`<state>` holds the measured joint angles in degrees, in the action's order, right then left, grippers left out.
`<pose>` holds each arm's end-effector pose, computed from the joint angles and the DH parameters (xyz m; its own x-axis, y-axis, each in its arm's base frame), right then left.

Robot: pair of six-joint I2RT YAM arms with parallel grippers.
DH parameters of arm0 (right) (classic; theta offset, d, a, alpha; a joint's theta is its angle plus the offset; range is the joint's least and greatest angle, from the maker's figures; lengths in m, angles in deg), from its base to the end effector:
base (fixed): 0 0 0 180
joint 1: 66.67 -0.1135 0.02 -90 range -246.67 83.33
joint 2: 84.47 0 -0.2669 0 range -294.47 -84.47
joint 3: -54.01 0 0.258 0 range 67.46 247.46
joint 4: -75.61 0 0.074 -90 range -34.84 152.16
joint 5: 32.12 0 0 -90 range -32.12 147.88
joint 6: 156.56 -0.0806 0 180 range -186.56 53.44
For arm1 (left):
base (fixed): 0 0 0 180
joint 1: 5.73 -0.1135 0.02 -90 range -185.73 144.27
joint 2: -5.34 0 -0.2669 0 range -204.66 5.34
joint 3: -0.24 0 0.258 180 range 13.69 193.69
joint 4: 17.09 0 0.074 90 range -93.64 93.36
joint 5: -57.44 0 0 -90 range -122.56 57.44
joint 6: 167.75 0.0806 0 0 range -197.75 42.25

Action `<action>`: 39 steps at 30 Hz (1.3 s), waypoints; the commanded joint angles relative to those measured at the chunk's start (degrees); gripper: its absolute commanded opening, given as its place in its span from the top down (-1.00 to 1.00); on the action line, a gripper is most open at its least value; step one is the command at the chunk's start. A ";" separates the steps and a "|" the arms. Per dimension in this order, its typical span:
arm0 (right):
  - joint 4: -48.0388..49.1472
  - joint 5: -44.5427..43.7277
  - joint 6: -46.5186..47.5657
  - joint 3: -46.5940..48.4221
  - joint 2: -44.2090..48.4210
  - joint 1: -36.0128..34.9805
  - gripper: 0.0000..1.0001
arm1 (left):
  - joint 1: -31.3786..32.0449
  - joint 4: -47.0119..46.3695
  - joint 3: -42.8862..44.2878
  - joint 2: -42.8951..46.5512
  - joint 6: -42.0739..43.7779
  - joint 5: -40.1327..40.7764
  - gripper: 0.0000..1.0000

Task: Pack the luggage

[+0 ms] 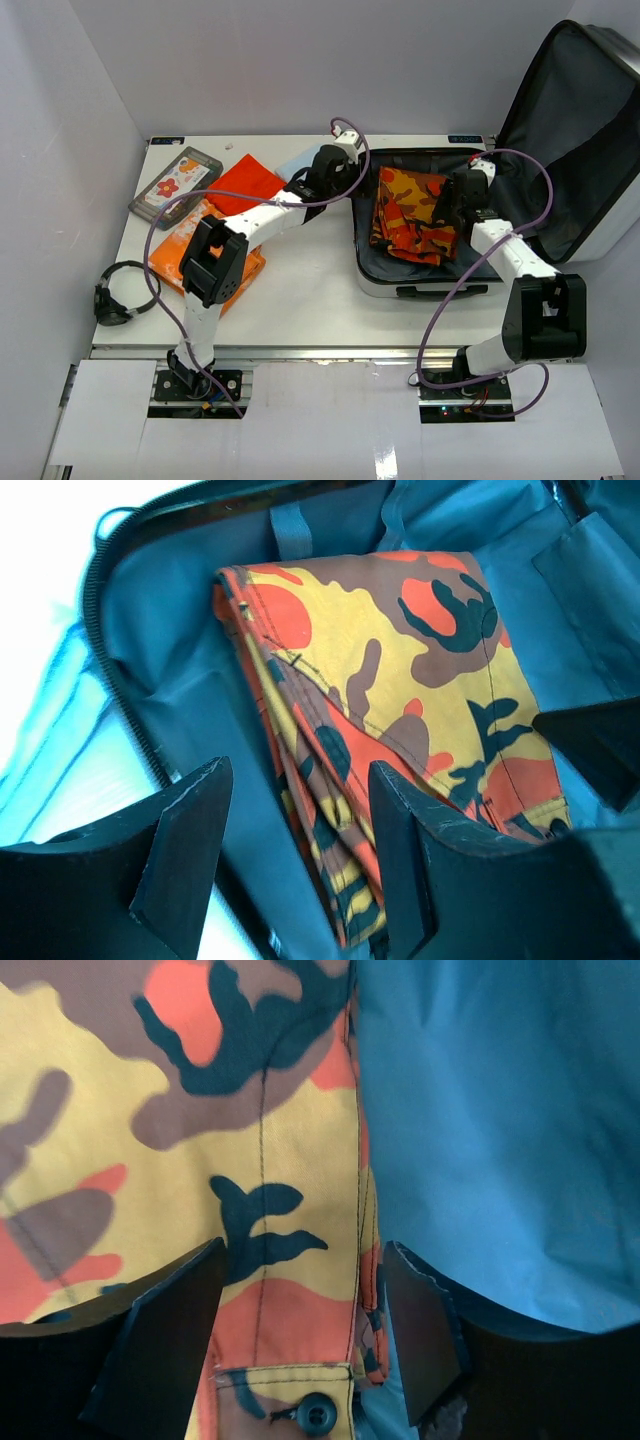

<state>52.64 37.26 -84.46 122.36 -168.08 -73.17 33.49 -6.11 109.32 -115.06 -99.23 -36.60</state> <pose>0.3575 0.0122 0.2184 -0.5332 0.2288 -0.8145 0.3497 0.9362 0.0341 0.4232 -0.3527 0.2345 -0.5230 -0.0446 -0.8512 0.5263 0.7686 -0.3637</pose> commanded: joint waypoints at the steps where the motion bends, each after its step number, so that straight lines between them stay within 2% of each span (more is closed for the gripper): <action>1: -3.66 -2.02 -0.99 5.32 4.84 0.00 -0.27 | -0.18 6.44 -2.54 10.37 1.96 3.57 -0.35; 5: -0.81 7.01 0.04 5.40 3.48 -0.07 0.08 | -0.18 7.72 -11.02 15.69 1.43 8.38 -0.35; 7: -0.76 12.15 -0.42 5.24 1.55 -0.25 0.17 | -0.36 7.66 -15.50 18.20 0.78 10.83 -0.36; 10: 3.95 17.87 -1.21 1.12 0.24 -0.82 0.19 | -1.87 7.57 -20.42 22.12 -0.70 11.49 -0.37; 14: 3.78 14.03 -2.68 -1.61 -2.33 -1.32 0.20 | -4.63 6.98 -26.68 25.76 -2.62 10.75 -0.37; 19: 1.24 12.52 -3.17 0.24 -3.45 -1.61 0.21 | -7.22 7.74 -31.53 29.23 -5.11 13.38 -0.41; 26: -3.97 10.50 -1.53 6.00 1.02 -4.39 0.21 | -12.91 8.40 -37.74 34.29 -12.34 16.12 -0.45; 29: -6.38 9.11 -0.79 7.35 2.96 -7.96 0.20 | -15.79 9.46 -40.63 37.47 -15.43 19.59 -0.44; 34: -9.07 5.14 -0.78 4.81 9.40 -15.98 0.18 | -21.94 9.55 -51.13 44.92 -19.86 25.23 -0.40; 39: -8.99 6.33 -1.33 1.62 15.75 -21.62 0.16 | -25.36 11.71 -59.03 51.12 -26.97 29.81 -0.16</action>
<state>45.07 44.35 -86.08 125.95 -156.91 -91.74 9.79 3.55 55.09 -69.11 -118.79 -12.94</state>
